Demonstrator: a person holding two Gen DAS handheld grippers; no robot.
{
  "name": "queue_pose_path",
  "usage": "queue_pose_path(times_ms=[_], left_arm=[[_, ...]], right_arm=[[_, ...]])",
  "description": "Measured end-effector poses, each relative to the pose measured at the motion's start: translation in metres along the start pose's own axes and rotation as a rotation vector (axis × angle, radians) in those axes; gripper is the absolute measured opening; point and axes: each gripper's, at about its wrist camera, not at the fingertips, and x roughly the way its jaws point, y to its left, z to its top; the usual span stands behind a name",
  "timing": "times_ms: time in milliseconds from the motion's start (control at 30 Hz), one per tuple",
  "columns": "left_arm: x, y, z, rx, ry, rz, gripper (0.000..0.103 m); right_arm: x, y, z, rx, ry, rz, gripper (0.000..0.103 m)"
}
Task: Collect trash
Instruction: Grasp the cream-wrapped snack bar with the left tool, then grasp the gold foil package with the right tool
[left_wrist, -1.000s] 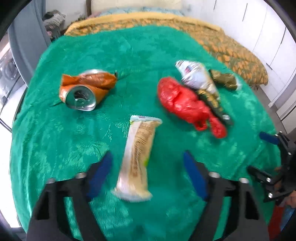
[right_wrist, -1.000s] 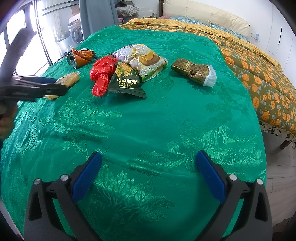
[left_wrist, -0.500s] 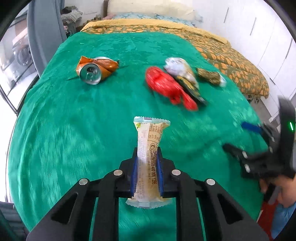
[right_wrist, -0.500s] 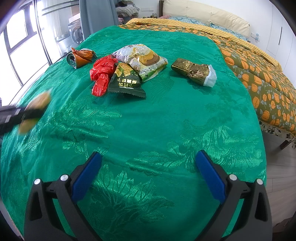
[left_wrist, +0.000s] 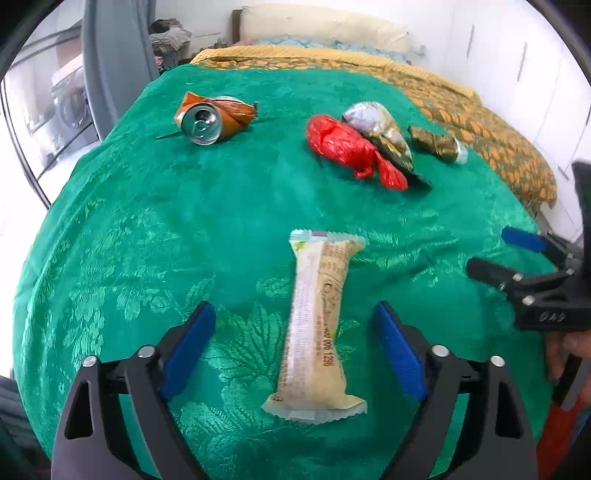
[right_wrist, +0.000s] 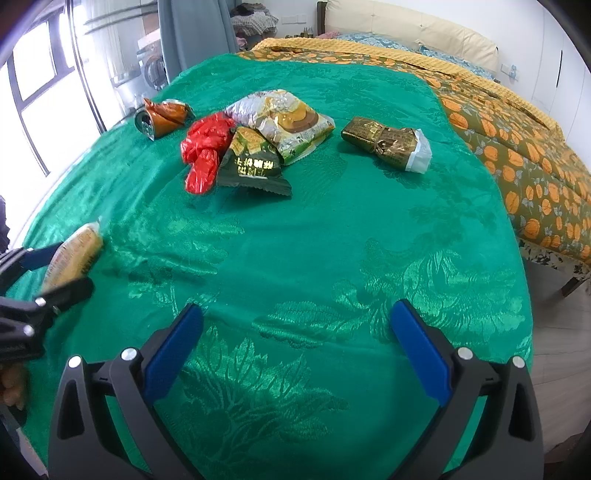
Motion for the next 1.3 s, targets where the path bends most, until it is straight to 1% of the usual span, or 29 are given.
queue_pose_path(times_ms=[67,100,133,200,233,267,333,400,500,600,633,667,700,733,767,800,900,1000,1067,1167,1200,1267,1300], left_arm=[[0.002,-0.005,0.0,0.024,0.008,0.028,0.091],[0.003,-0.003,0.0,0.019,0.009,0.024,0.092],[0.003,-0.001,0.0,0.012,0.009,0.016,0.092],[0.004,-0.001,0.001,0.013,0.01,0.011,0.094],[0.004,-0.002,0.001,0.017,0.011,0.015,0.094],[0.004,-0.003,0.001,0.019,0.012,0.017,0.094],[0.005,-0.002,0.001,0.018,0.013,0.013,0.094],[0.005,-0.002,0.001,0.017,0.014,0.01,0.095],[0.006,-0.002,0.002,0.017,0.015,0.009,0.095],[0.006,-0.003,0.002,0.016,0.015,0.007,0.096],[0.006,-0.003,0.002,0.016,0.016,0.005,0.097],[0.007,-0.004,0.002,0.016,0.017,0.005,0.097],[0.008,-0.004,0.003,0.017,0.018,0.005,0.097],[0.008,-0.004,0.003,0.017,0.018,0.005,0.097],[0.008,-0.005,0.003,0.017,0.018,0.006,0.097],[0.008,-0.005,0.003,0.017,0.018,0.006,0.097],[0.008,-0.005,0.004,0.017,0.018,0.005,0.097],[0.008,-0.005,0.003,0.017,0.018,0.005,0.097],[0.008,-0.005,0.003,0.017,0.018,0.005,0.097],[0.008,-0.004,0.004,0.013,0.016,-0.002,0.097],[0.008,-0.004,0.004,0.01,0.015,-0.006,0.097],[0.006,0.0,0.003,-0.005,0.006,-0.032,0.097],[0.004,0.004,0.003,-0.016,0.0,-0.052,0.097]], right_arm=[[-0.009,-0.013,0.004,0.054,-0.046,0.058,0.098],[-0.015,-0.024,0.012,0.064,-0.083,0.047,0.098],[-0.017,-0.03,0.019,0.05,-0.101,0.015,0.098],[-0.017,-0.041,0.043,-0.026,-0.133,-0.066,0.098],[-0.01,-0.047,0.06,-0.089,-0.125,-0.097,0.098],[-0.002,-0.052,0.072,-0.135,-0.101,-0.104,0.098],[0.019,-0.061,0.098,-0.23,-0.036,-0.109,0.098],[0.034,-0.065,0.114,-0.287,-0.004,-0.103,0.098],[0.059,-0.069,0.132,-0.315,0.034,-0.072,0.098],[0.085,-0.073,0.14,-0.285,0.082,-0.047,0.097],[0.088,-0.074,0.137,-0.269,0.099,-0.029,0.093],[0.089,-0.076,0.137,-0.246,0.113,0.001,0.077],[0.088,-0.078,0.139,-0.213,0.113,0.042,0.054],[0.085,-0.08,0.14,-0.188,0.114,0.058,0.048],[0.082,-0.08,0.139,-0.18,0.119,0.055,0.045],[0.078,-0.079,0.135,-0.181,0.134,0.06,0.044],[0.06,-0.075,0.122,-0.162,0.139,0.062,0.044],[0.036,-0.079,0.102,-0.061,0.139,0.107,0.044],[0.016,-0.077,0.081,-0.012,0.144,0.142,0.044],[-0.008,-0.064,0.051,-0.027,0.154,0.161,0.044],[-0.019,-0.058,0.035,-0.032,0.159,0.173,0.044],[-0.034,-0.052,0.013,-0.024,0.153,0.171,0.044],[-0.038,-0.05,0.007,-0.018,0.15,0.172,0.044]])
